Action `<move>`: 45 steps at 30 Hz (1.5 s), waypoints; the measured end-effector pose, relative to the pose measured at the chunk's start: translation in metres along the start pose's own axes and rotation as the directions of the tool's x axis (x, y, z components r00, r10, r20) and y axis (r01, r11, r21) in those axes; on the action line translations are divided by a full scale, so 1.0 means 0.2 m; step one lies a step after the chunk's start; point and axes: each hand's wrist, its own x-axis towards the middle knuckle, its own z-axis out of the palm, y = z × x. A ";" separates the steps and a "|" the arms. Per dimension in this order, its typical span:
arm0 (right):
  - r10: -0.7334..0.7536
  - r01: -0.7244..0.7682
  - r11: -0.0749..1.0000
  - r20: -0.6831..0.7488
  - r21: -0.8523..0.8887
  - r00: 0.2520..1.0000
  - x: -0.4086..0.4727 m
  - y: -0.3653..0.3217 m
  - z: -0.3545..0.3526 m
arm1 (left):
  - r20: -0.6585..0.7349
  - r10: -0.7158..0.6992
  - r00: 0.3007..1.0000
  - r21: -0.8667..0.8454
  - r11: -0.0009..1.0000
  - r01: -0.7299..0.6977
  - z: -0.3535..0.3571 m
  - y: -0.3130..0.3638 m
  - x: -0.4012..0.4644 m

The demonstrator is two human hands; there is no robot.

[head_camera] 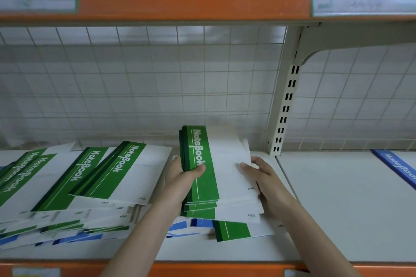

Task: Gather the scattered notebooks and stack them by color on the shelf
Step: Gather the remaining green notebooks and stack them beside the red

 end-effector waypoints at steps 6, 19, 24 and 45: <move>-0.307 0.311 0.950 0.083 -0.032 0.948 0.02 -0.08 0.06 | 0.017 0.316 0.948 0.011 0.949 -0.317 -0.03 0.07 0.02; -0.404 0.397 0.908 -0.028 -0.134 0.915 0.04 -0.04 0.20 | -0.062 0.249 0.967 0.005 0.968 -0.249 -0.01 0.04 0.03; -0.421 0.415 0.888 0.011 -0.198 0.907 0.01 0.04 0.20 | -0.095 0.232 0.968 0.091 0.970 -0.223 0.00 -0.06 -0.02; -0.226 0.146 0.926 -0.204 -0.347 0.952 -0.03 -0.07 0.10 | 0.064 0.144 0.987 0.292 0.943 -0.157 0.05 0.11 0.03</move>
